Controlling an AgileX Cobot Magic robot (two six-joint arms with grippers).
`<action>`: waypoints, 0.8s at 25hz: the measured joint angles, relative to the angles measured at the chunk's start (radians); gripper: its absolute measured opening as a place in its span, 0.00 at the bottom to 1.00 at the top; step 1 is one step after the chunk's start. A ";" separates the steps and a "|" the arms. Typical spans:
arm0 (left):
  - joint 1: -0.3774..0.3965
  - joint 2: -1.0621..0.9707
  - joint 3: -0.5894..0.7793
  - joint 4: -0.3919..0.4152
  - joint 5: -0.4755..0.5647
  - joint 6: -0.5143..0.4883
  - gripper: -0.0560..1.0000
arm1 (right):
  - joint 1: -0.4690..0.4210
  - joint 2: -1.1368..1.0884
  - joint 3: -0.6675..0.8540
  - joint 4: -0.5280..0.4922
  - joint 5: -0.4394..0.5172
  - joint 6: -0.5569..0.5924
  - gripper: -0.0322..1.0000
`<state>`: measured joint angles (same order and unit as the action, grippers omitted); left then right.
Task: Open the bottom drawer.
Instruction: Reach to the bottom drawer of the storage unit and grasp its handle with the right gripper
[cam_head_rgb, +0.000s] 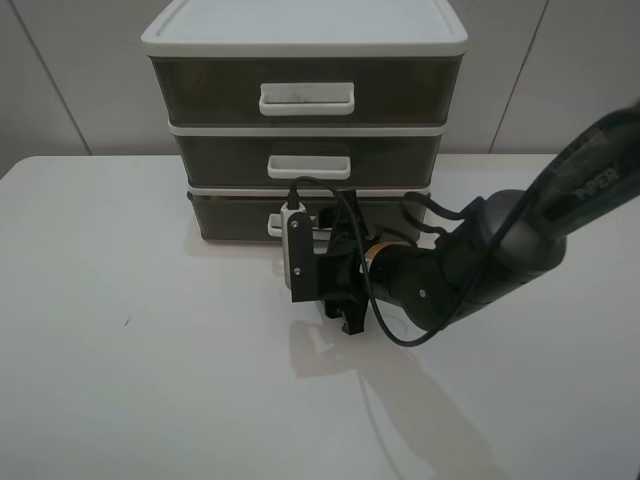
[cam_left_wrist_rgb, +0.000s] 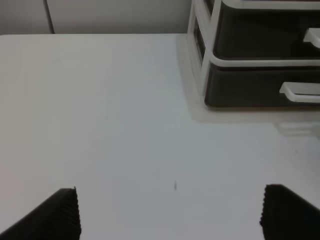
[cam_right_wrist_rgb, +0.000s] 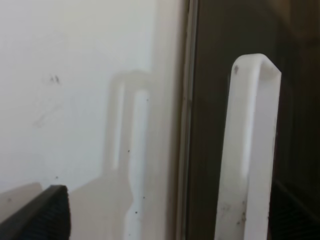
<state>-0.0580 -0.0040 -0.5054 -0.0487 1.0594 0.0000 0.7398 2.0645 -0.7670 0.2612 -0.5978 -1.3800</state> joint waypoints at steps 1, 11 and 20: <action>0.000 0.000 0.000 0.000 0.000 0.000 0.76 | 0.000 0.000 -0.001 0.000 0.000 0.000 0.79; 0.000 0.000 0.000 0.000 0.000 0.000 0.76 | 0.000 0.024 -0.006 -0.004 -0.014 0.000 0.79; 0.000 0.000 0.000 0.000 0.000 0.000 0.76 | 0.000 0.029 -0.009 0.000 -0.083 0.000 0.41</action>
<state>-0.0580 -0.0040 -0.5054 -0.0487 1.0594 0.0000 0.7398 2.0933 -0.7756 0.2611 -0.6807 -1.3800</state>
